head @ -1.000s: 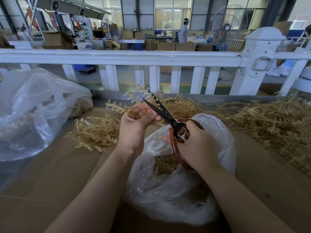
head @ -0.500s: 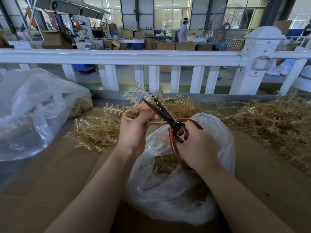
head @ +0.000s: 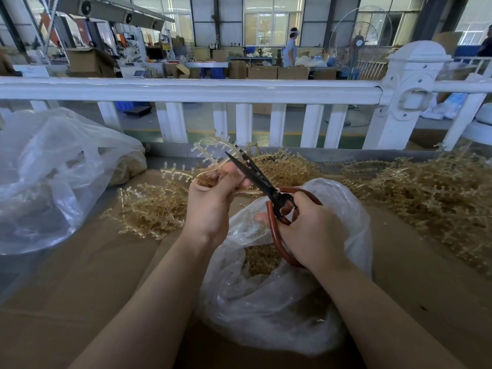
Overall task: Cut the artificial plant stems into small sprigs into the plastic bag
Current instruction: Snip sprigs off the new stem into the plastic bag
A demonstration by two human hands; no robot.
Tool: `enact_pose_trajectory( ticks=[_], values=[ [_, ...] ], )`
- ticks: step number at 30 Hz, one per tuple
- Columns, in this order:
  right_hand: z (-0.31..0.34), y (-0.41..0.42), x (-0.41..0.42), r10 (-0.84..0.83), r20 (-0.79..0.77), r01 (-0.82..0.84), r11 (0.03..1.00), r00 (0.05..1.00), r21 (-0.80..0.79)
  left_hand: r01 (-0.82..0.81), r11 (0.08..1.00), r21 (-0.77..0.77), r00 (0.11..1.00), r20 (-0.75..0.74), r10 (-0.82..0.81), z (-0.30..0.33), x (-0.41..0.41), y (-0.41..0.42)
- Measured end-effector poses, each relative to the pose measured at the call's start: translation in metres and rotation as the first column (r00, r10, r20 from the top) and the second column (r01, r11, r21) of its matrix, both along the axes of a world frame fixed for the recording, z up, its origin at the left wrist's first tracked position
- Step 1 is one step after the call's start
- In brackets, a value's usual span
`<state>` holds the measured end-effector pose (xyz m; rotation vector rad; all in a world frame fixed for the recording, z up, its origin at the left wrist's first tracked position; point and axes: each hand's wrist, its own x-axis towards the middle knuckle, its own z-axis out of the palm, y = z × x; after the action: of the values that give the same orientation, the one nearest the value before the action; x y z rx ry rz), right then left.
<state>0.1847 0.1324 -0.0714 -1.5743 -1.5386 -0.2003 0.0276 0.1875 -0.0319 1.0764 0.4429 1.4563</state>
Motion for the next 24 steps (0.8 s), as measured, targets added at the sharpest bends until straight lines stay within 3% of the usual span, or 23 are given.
enact_pose_trajectory(
  ticks=[13, 24],
  values=[
    [0.0038, -0.0023, -0.0001, -0.023, 0.030, 0.024, 0.999, 0.999, -0.025, 0.009, 1.000, 0.022, 0.998, -0.069, -0.007, -0.0028, 0.0010, 0.0000],
    [-0.0009, 0.0015, -0.0001, 0.021, -0.039, -0.022, 0.999, 0.999, -0.043, 0.134, 0.981, -0.140, 0.991, 0.023, -0.132, -0.0007, 0.0028, -0.0020]
  ],
)
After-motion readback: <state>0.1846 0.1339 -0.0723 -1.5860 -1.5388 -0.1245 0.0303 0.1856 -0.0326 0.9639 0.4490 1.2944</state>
